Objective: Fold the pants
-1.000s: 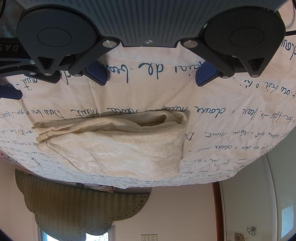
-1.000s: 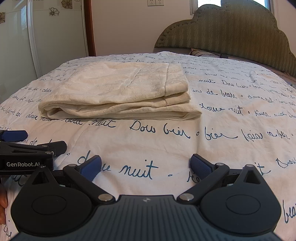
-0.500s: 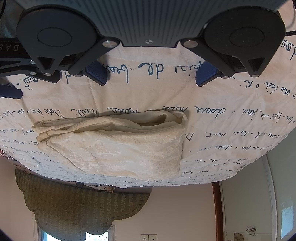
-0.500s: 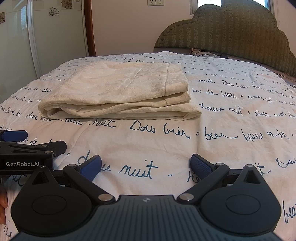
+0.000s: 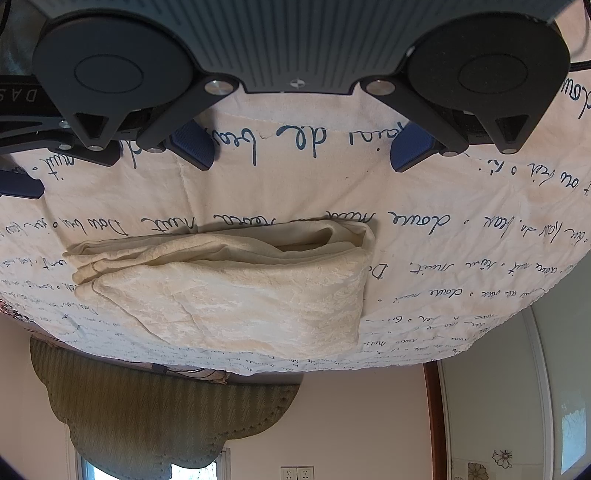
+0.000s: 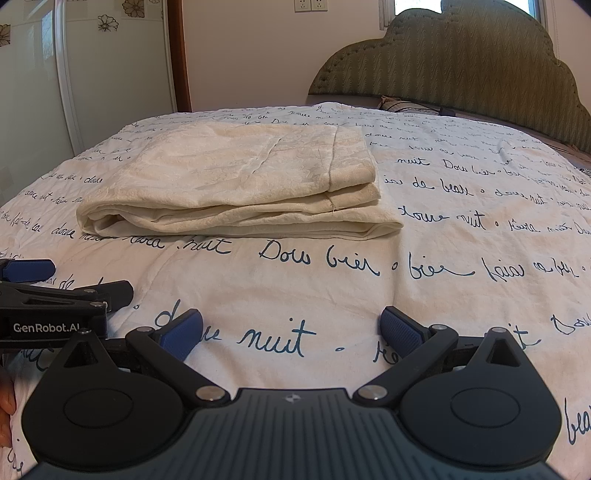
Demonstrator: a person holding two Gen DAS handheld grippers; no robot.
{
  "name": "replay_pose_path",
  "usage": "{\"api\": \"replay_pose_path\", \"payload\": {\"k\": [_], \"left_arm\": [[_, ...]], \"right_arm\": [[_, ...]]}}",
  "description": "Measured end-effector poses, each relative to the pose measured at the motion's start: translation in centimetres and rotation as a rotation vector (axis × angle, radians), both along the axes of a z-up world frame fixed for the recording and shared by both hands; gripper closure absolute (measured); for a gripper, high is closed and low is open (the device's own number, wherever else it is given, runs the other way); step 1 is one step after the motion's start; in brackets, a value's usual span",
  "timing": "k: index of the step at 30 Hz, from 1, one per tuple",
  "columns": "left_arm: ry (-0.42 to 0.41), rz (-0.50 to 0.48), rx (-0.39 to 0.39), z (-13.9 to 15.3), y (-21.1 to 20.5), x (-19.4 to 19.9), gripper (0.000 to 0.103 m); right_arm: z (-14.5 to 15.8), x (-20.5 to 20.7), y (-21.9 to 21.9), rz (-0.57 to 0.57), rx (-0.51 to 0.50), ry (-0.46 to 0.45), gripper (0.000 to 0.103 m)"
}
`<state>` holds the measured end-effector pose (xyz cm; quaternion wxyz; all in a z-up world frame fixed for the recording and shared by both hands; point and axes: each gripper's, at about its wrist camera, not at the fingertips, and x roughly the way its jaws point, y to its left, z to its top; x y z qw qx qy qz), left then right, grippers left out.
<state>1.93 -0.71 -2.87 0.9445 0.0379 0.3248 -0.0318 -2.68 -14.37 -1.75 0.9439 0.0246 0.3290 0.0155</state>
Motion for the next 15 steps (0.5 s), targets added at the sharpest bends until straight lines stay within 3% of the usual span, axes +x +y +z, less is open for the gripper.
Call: {"api": "replay_pose_path", "payload": {"k": [15], "left_arm": [[0.0, -0.001, 0.002, 0.02, 0.1, 0.0, 0.0]], "right_arm": [[-0.01, 0.0, 0.0, 0.0, 0.0, 0.0, 0.0]]}}
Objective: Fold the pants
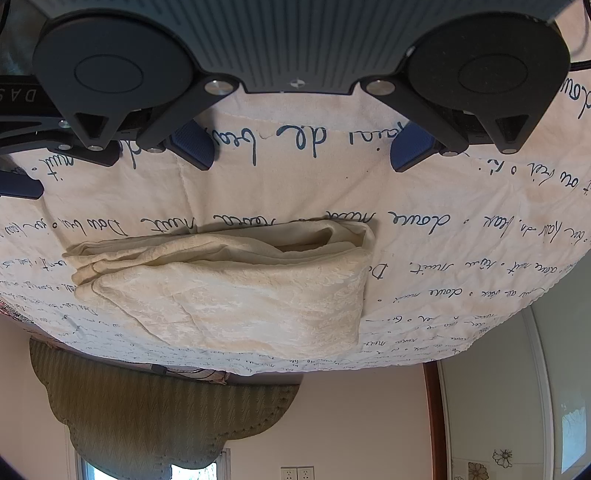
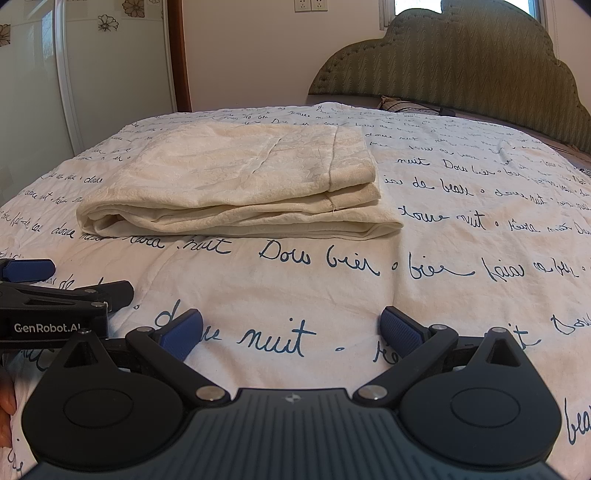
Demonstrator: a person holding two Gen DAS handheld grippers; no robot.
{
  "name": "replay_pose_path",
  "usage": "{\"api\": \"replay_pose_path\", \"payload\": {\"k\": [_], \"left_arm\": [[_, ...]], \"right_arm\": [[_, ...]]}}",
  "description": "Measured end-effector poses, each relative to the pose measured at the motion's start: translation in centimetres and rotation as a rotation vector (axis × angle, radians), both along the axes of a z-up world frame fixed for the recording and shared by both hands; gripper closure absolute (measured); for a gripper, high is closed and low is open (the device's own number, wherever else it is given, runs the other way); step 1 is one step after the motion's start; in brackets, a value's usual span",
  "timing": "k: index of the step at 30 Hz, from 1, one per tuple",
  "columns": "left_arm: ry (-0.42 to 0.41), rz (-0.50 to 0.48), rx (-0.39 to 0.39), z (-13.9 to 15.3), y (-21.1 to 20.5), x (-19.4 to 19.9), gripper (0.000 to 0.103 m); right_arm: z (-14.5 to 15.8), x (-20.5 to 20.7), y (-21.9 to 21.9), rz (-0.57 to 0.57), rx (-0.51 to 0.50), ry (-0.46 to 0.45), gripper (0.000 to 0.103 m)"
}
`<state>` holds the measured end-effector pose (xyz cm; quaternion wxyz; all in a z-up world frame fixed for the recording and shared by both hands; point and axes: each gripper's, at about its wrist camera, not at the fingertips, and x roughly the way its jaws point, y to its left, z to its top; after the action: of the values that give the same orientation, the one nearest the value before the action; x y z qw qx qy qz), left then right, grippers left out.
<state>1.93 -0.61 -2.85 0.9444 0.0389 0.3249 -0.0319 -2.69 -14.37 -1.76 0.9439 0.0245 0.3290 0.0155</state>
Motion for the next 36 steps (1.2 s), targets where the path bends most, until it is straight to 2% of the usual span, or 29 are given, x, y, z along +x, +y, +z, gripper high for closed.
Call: {"api": "replay_pose_path", "payload": {"k": [16, 20, 27, 31, 36], "left_arm": [[0.001, -0.001, 0.006, 0.0, 0.0, 0.0, 0.0], [0.004, 0.004, 0.01, -0.1, 0.0, 0.1, 0.0], [0.003, 0.002, 0.015, -0.1, -0.2, 0.1, 0.0], [0.006, 0.002, 0.012, 0.0, -0.1, 0.2, 0.0], [0.005, 0.001, 0.015, 0.0, -0.3, 0.1, 0.0]], "right_arm": [[0.0, 0.0, 0.0, 0.0, 0.001, 0.0, 0.0], [-0.1, 0.5, 0.6, -0.001, -0.034, 0.009, 0.0], [-0.1, 0.4, 0.3, -0.001, -0.013, 0.005, 0.0], [0.3, 0.5, 0.1, 0.035, -0.023, 0.018, 0.0], [1.4, 0.1, -0.9, 0.011, 0.049, 0.02, 0.0]]}}
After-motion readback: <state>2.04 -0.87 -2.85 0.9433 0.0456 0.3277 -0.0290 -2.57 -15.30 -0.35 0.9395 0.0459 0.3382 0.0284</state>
